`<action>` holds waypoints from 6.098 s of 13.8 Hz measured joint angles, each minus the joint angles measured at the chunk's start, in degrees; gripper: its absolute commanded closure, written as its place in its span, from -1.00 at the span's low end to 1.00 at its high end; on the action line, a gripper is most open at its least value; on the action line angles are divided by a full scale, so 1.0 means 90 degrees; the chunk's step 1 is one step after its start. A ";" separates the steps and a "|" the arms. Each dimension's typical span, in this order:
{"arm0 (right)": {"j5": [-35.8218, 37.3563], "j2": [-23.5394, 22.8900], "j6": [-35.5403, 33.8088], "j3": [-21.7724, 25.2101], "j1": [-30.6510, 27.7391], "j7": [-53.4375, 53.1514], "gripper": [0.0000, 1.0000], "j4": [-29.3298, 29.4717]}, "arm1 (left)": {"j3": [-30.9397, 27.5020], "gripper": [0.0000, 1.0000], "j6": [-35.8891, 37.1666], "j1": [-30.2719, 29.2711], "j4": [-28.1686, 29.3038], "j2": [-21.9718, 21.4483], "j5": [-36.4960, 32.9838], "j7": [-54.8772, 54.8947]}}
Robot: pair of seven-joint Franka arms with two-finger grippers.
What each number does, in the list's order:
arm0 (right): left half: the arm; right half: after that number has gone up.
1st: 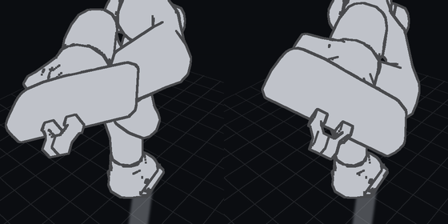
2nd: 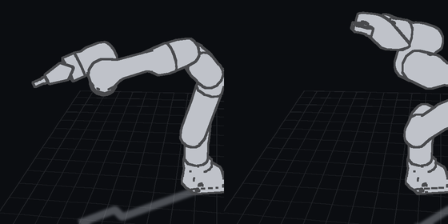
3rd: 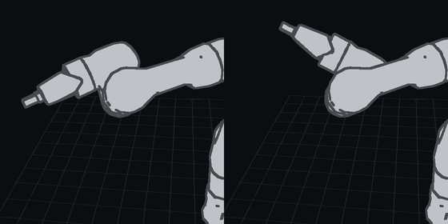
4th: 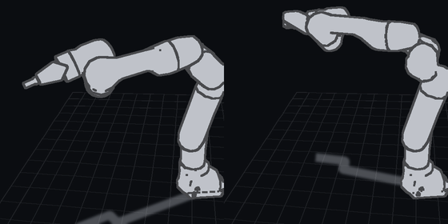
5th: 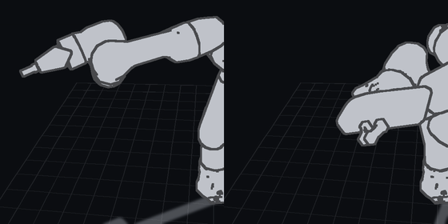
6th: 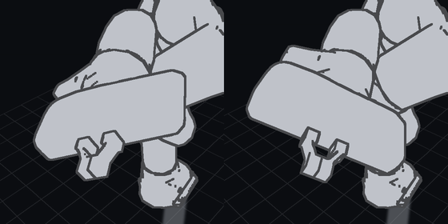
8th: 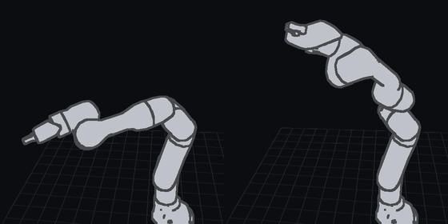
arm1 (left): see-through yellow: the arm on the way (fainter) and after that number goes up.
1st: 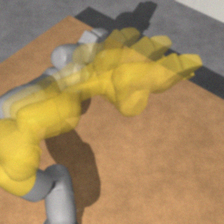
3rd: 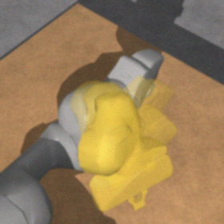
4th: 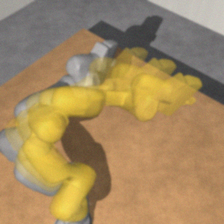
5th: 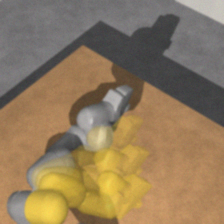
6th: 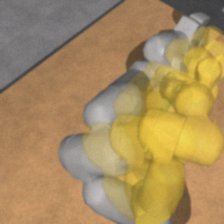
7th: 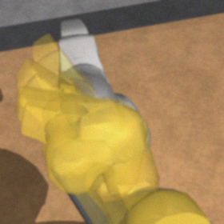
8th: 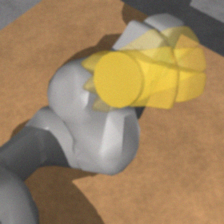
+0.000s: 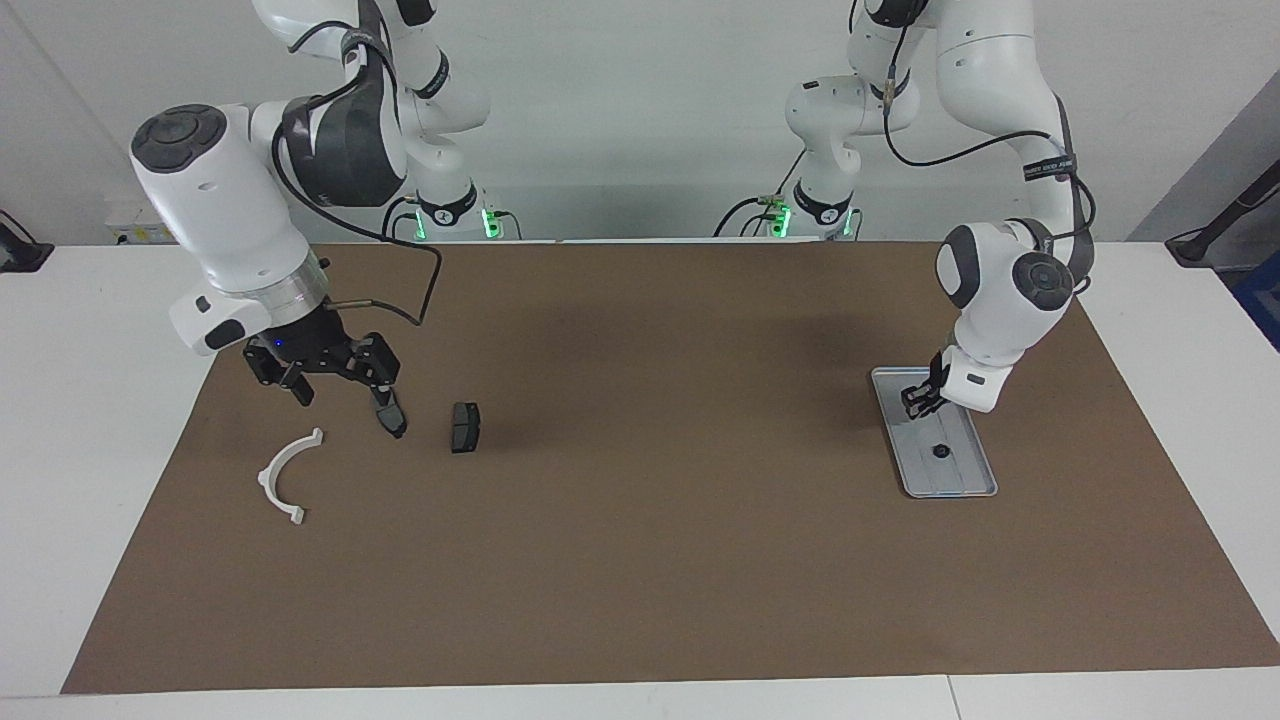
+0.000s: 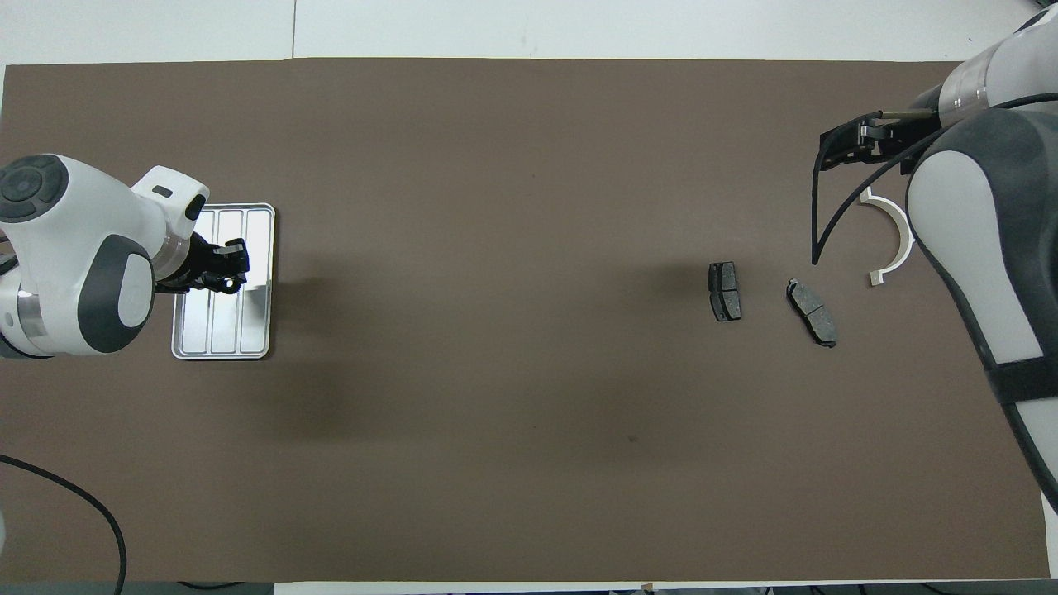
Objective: Place bearing gear from tray to pile
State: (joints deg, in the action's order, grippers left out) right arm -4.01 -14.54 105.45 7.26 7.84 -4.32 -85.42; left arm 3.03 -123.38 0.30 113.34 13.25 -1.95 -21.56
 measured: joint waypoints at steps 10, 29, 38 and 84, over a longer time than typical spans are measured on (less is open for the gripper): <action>-0.0117 -0.0046 -0.0034 0.0005 0.0170 0.0185 -1.00 0.0000 | 0.0052 0.63 -0.0298 0.2229 -0.0530 0.0131 0.0026 -0.4030; -0.0118 -0.0186 0.0051 0.0299 0.0488 0.0402 -1.00 -0.0013 | -0.0092 -0.72 -0.0939 0.3328 -0.0861 0.1184 -0.0048 -0.4914; -0.0137 -0.0463 0.0526 0.0718 0.1934 -0.0063 -1.00 -0.0001 | -0.0452 -0.60 0.0336 0.1943 -0.1403 0.0975 -0.0143 -0.3119; -0.1077 -0.3859 0.1026 0.0989 0.4431 -0.1944 -1.00 0.2652 | -0.0419 -0.09 -0.1152 -0.0006 -0.0278 0.0869 -0.0142 0.0565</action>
State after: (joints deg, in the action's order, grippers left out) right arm -13.71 -49.27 114.69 16.17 47.72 -21.81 -61.55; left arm -0.75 -133.75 0.24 110.83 21.07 -3.23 -16.47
